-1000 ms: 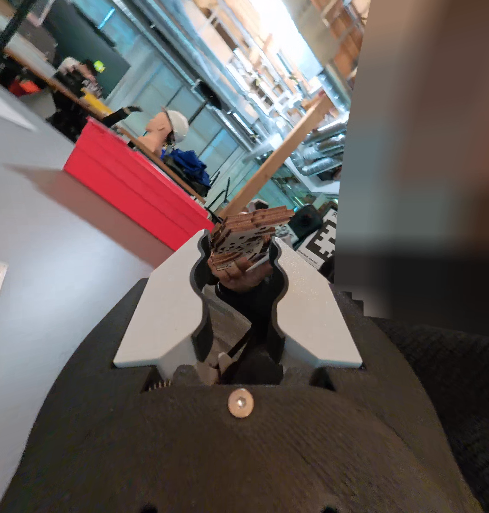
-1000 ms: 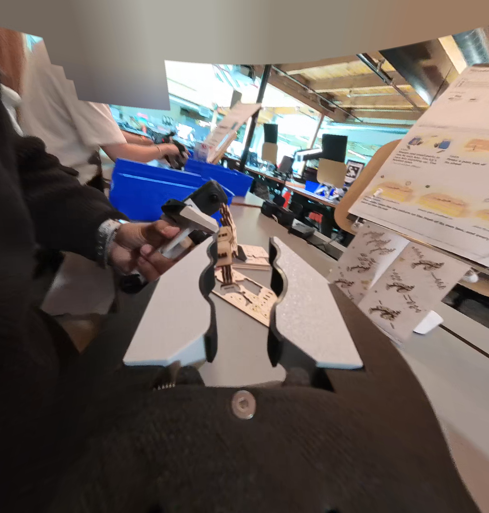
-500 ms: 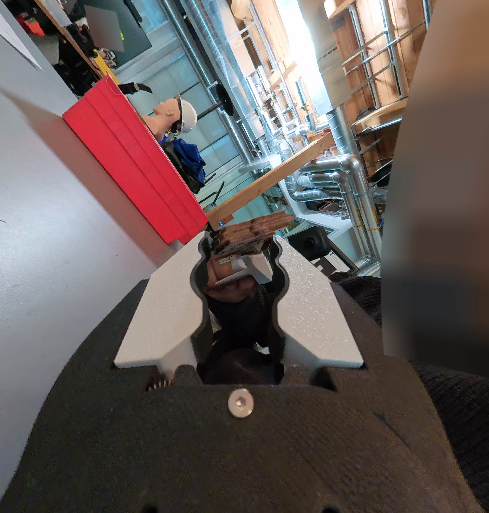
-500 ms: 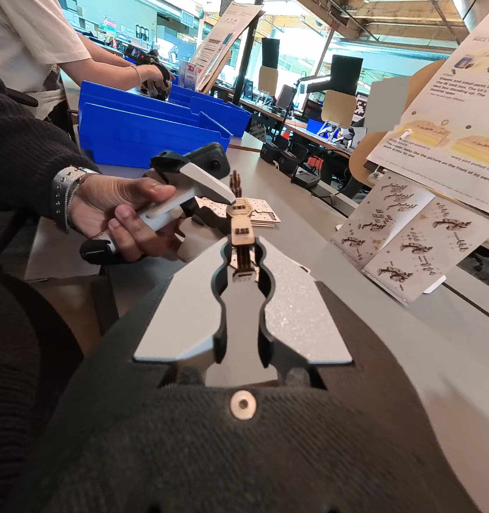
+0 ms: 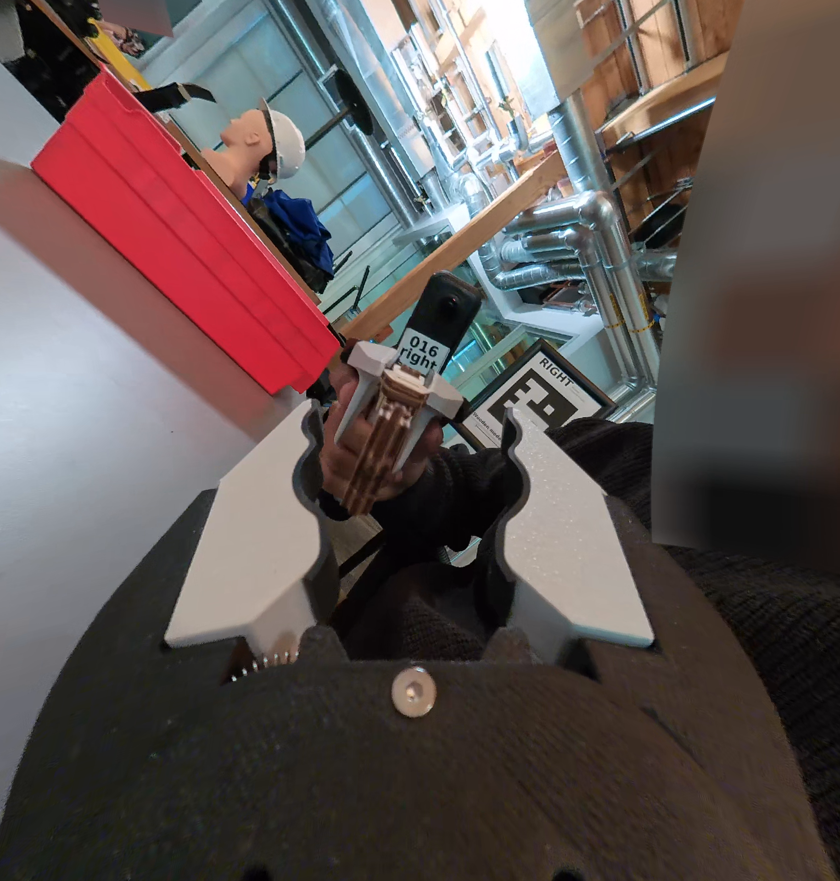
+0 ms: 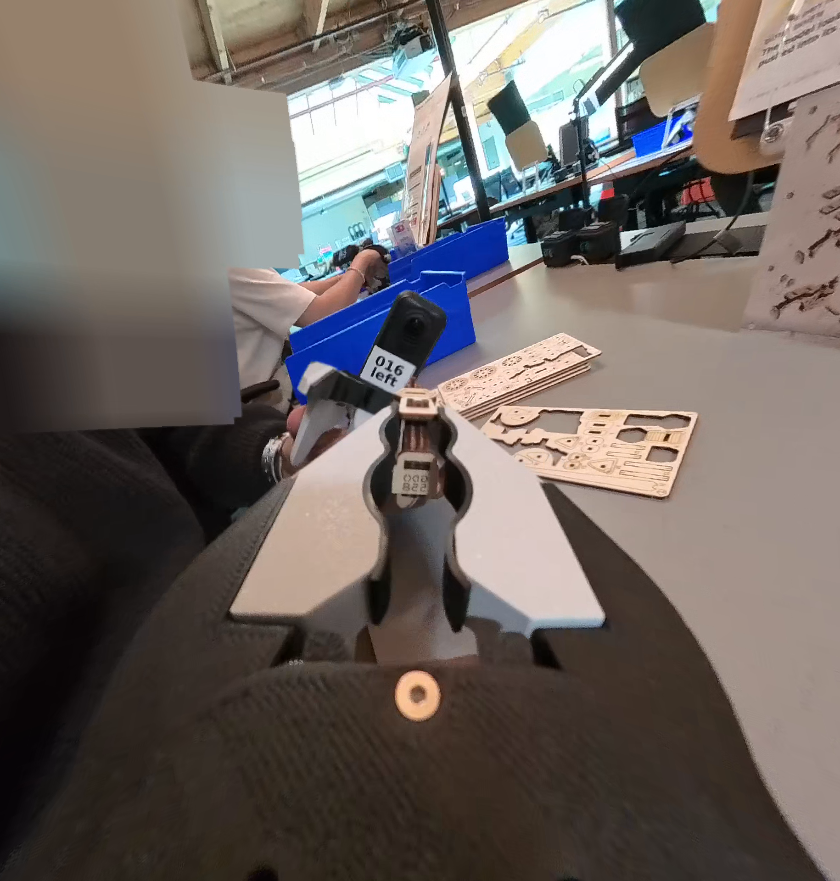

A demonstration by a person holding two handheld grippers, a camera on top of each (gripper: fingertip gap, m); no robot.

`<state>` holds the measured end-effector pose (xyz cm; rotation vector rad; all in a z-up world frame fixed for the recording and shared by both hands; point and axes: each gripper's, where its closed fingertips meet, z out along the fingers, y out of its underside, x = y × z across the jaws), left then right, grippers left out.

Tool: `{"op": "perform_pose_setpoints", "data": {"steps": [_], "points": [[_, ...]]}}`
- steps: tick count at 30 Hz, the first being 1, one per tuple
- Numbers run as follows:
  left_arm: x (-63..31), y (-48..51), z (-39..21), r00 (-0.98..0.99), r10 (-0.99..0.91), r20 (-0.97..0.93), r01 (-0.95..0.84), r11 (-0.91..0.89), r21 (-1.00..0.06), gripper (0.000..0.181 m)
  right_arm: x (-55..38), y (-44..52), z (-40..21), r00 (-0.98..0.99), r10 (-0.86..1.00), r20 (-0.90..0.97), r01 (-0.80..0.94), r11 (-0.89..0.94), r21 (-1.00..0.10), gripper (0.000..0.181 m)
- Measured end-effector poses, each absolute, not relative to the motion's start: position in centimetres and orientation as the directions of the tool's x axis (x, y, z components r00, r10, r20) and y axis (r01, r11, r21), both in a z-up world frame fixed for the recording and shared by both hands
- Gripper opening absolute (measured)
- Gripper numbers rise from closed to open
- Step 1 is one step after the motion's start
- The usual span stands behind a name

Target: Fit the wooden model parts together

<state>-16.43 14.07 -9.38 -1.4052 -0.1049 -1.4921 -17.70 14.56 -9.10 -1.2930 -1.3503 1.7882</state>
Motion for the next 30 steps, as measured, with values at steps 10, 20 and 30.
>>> {"op": "perform_pose_setpoints", "data": {"steps": [10, 20, 30], "points": [[-20.0, 12.7, -10.8, 0.443, -0.469, 0.764, 0.719, -0.324, -0.615, 0.075, -19.7, 14.5, -8.5, -0.493, 0.777, -0.391, 0.139, -0.373, -0.917, 0.015], [-26.5, 8.5, -12.0, 0.685, -0.201, 0.701, 0.699, -0.091, -0.709, 0.061, -23.6, 11.4, -9.6, -0.635, 0.627, -0.451, 0.291, -0.346, -0.892, 0.014], [-24.8, 7.0, -12.0, 0.731, -0.243, 0.637, 0.628, -0.123, -0.768, 0.033, -24.5, 10.0, -9.2, -0.709, 0.553, -0.437, 0.304, -0.321, -0.897, 0.015]]}}
